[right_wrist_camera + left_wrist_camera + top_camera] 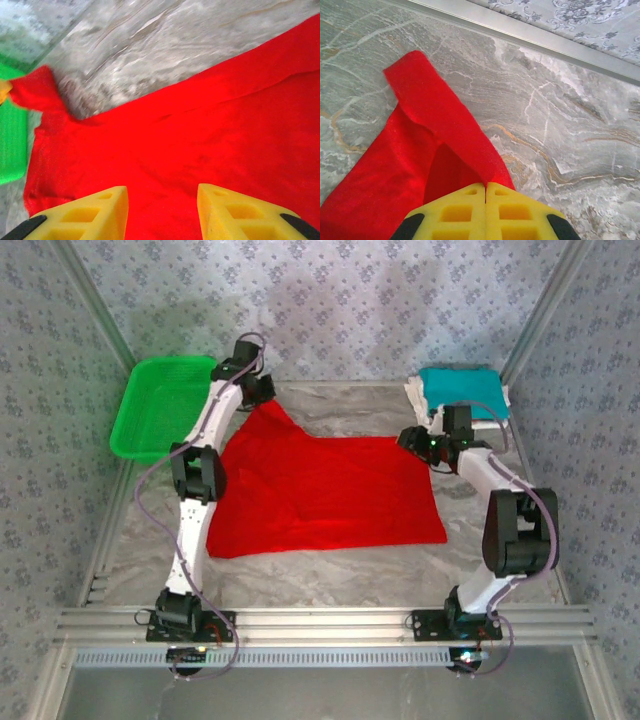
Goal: Fold and stack the t-shirts
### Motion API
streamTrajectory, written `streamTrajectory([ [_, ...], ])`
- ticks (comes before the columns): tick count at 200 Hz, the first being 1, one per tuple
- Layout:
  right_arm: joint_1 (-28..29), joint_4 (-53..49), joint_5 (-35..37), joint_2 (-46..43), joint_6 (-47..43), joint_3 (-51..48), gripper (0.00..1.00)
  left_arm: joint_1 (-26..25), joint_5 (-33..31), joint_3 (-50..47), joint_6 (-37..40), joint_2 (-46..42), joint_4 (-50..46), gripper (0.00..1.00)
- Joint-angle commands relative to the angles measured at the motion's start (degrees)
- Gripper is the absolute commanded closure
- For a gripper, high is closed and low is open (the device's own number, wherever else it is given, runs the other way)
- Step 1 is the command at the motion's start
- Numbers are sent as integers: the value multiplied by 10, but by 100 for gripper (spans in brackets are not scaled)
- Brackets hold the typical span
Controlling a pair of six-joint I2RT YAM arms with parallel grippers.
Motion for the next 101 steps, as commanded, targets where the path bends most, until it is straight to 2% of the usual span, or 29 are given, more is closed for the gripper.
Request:
streamTrajectory([
  [1,-28,-30,27,40,42,26,56,-12,3,-30,-3,-70,-20,100],
  [36,-49,-48,22,91,72,57,50,-21,-13,-214,-20,-186,73,100],
  [69,-54,-39,15,117,88,84,44,-30,-11,-300,-23,-238,101,100],
  [101,-63,-41,19,146,102,109,43,-38,-13,-350,-23,-268,120,100],
])
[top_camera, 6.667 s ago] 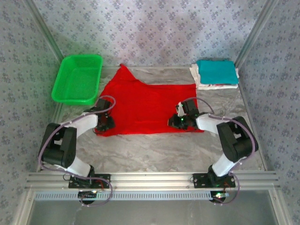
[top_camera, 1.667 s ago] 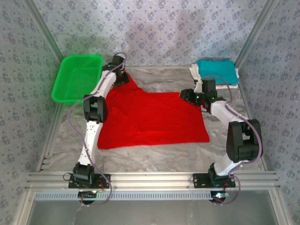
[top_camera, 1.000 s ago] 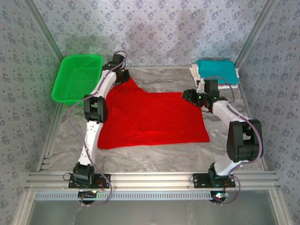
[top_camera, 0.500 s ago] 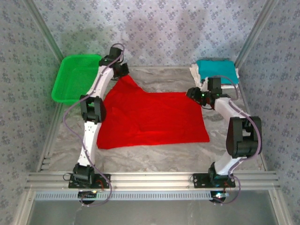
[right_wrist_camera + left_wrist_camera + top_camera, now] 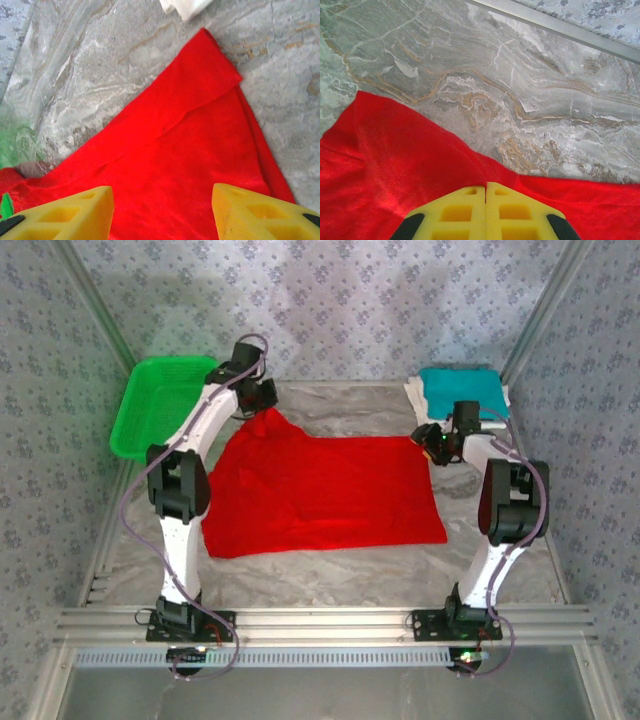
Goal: Fold and stack the t-shirts
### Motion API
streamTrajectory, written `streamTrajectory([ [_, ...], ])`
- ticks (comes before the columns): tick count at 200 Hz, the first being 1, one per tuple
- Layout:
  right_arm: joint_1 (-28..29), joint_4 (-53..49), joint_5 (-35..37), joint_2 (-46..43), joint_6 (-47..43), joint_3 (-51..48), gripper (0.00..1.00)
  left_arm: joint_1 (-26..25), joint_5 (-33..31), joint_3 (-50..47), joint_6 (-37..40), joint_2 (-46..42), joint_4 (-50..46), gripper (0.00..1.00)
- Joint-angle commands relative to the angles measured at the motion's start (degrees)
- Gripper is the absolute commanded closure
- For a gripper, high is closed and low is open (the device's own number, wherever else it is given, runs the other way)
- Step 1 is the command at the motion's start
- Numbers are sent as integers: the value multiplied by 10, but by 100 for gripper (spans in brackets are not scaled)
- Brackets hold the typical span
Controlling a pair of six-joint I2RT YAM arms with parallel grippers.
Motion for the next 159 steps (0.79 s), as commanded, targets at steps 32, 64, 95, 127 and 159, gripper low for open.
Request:
streamTrajectory([
  [32,-25,-36,16,65,9,72,43,-6,-18,-41,10,-47,18,100],
  [64,-31,-49,26,99,-2,104,44,-7,-22,-53,28,-59,14,100],
  [95,-31,-46,-3,132,7,122,46,-8,-13,-59,44,-65,7,100],
  [127,-31,-22,-18,147,13,123,50,-9,-15,-66,57,-69,-4,100],
  [159,-31,-7,-19,150,18,123,61,-8,-16,-71,61,-72,0,100],
])
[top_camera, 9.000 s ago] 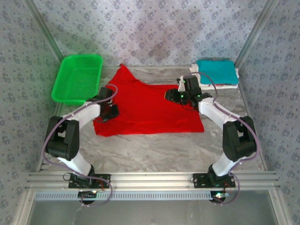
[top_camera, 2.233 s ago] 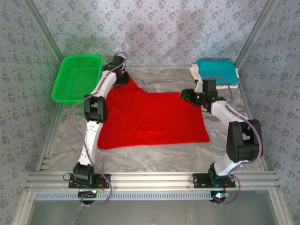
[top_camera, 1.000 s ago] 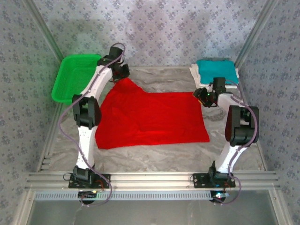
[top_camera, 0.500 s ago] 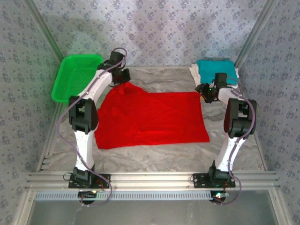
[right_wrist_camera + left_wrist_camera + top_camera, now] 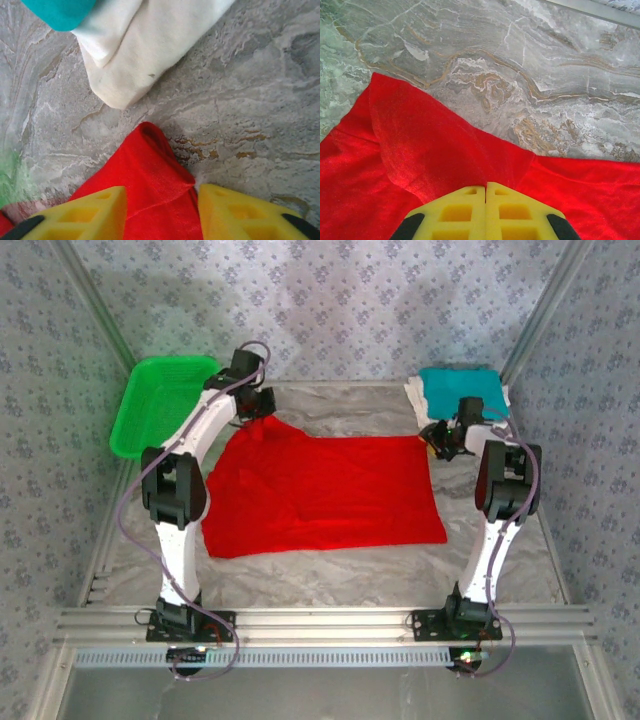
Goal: Fold and stack the t-shirts
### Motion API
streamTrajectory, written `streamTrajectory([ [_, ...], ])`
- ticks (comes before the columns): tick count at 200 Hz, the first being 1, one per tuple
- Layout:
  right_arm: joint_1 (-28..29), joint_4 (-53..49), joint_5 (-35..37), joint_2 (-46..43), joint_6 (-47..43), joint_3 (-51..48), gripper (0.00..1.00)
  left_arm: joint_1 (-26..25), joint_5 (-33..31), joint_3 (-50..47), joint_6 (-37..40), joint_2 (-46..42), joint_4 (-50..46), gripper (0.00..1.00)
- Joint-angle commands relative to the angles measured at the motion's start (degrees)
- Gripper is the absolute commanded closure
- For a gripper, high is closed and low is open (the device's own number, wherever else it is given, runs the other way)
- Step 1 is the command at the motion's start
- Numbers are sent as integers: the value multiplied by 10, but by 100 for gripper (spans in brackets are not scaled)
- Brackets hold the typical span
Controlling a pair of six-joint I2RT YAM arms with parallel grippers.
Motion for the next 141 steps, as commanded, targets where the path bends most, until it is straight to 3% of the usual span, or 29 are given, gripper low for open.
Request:
streamTrajectory([
  [1,1,9,-12,17,7,14,62,-5,-3,-5,15,-34,-10,100],
  [53,2,23,-7,28,9,31,67,-5,0,-29,13,-35,-3,100],
  [141,5,-10,24,7,7,39,97,0,-30,-25,40,-45,-20,100],
])
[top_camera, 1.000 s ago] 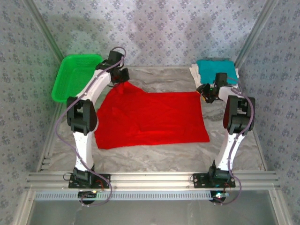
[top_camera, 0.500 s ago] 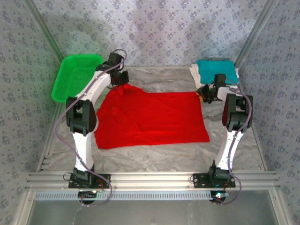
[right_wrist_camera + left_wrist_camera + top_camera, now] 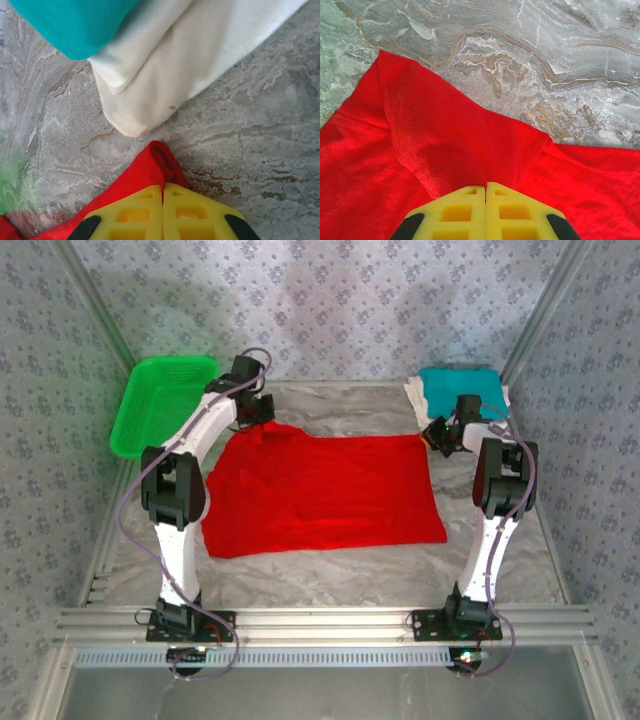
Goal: Fold and stack the t-shirts
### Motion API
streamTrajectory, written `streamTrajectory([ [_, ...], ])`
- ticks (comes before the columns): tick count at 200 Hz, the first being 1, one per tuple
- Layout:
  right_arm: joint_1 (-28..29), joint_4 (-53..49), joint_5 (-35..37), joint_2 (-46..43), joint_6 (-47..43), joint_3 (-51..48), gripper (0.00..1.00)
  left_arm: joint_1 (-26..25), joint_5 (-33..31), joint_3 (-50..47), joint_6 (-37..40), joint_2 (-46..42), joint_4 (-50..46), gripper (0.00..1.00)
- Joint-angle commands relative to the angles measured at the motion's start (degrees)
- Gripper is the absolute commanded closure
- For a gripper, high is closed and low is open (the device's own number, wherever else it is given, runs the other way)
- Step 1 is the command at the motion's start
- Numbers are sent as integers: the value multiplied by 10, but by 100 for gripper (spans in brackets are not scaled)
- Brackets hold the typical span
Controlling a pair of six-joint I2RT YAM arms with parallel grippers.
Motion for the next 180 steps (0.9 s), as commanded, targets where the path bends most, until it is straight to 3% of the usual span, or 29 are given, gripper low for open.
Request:
streamTrajectory([
  [1,1,-25,18,-18,0,11,97,1,-21,8,27,-38,-20,100],
  [106,-2,-60,0,-100,6,-10,100,10,-61,-12,108,-114,-108,100],
  [180,-6,-89,-4,-149,6,-57,100,2,-50,-50,127,-160,-187,100],
])
